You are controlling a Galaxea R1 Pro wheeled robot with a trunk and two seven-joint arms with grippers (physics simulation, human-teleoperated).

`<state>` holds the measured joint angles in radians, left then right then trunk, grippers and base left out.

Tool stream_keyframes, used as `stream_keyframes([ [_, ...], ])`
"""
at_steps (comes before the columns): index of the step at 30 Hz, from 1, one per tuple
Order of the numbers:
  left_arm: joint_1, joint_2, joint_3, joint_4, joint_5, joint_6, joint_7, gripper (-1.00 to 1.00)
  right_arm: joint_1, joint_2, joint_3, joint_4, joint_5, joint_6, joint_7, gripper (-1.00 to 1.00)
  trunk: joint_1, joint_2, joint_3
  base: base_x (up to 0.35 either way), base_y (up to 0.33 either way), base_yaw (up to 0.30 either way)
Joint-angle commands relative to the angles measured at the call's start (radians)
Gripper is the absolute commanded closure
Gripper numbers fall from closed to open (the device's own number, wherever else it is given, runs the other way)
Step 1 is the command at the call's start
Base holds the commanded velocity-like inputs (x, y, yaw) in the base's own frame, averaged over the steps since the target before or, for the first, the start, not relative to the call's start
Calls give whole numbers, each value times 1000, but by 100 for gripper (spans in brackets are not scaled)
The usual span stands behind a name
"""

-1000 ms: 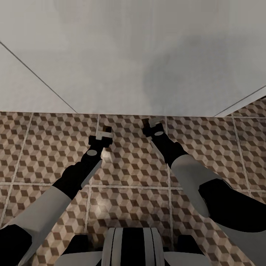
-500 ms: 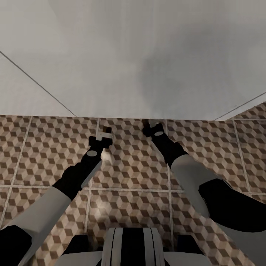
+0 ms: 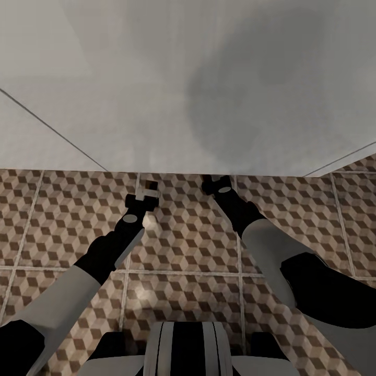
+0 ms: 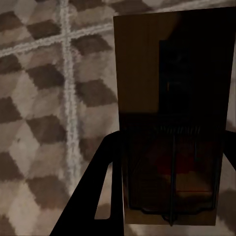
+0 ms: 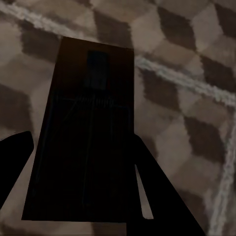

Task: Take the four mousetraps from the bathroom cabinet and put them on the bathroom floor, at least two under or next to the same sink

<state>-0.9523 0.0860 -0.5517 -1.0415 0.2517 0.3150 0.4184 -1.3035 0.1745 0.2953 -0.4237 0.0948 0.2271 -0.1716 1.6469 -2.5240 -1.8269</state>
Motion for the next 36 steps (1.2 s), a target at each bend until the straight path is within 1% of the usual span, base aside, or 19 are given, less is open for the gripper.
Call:
stream_keyframes([
  [1,0,1,-5,-3,8,4,13,100,0,0,4,1,10,8,-3,100,0,0,-1,1,0,0],
  [24,3,1,-5,3,8,1,12,100,0,0,4,22,9,4,-2,100,0,0,-1,0,0,0],
  [29,3,1,-5,14,8,-2,10,100,0,0,5,34,8,-56,-2,100,0,0,-1,0,0,0],
  [33,4,0,-5,41,8,-11,9,100,-1,0,5,64,8,-110,-1,100,0,0,-1,0,0,0],
  [36,4,-1,-5,76,8,-37,8,100,-1,0,6,83,8,-141,-1,100,0,0,-1,0,0,0],
])
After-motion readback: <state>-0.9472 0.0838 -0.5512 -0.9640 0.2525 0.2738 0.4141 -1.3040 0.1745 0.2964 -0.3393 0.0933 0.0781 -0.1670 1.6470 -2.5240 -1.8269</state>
